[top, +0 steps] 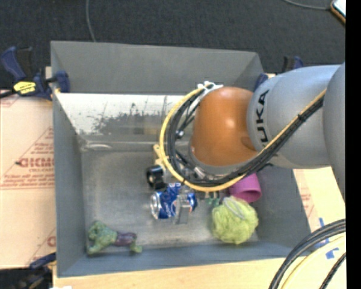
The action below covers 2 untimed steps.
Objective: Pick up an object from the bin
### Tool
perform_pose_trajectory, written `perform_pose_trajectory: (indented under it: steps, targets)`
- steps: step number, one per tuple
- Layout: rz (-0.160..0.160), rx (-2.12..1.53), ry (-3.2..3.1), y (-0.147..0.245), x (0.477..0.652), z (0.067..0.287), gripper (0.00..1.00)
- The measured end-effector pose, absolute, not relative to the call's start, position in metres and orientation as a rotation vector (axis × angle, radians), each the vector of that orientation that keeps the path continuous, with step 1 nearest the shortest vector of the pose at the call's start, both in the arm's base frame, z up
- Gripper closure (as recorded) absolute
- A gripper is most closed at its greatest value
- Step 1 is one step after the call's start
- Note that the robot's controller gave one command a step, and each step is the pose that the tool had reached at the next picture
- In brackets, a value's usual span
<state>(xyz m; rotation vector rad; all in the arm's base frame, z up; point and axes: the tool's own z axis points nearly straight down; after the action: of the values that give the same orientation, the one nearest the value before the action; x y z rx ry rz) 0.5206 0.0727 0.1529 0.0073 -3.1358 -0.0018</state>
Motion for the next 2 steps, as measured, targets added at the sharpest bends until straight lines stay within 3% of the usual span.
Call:
perform_pose_trajectory:
  steps: [1,2]
  targets:
    - [-0.003,0.001,-3.144,0.072,0.522,0.157,0.00]
    - [-0.002,0.253,-3.131,0.054,0.550,0.070,0.00]
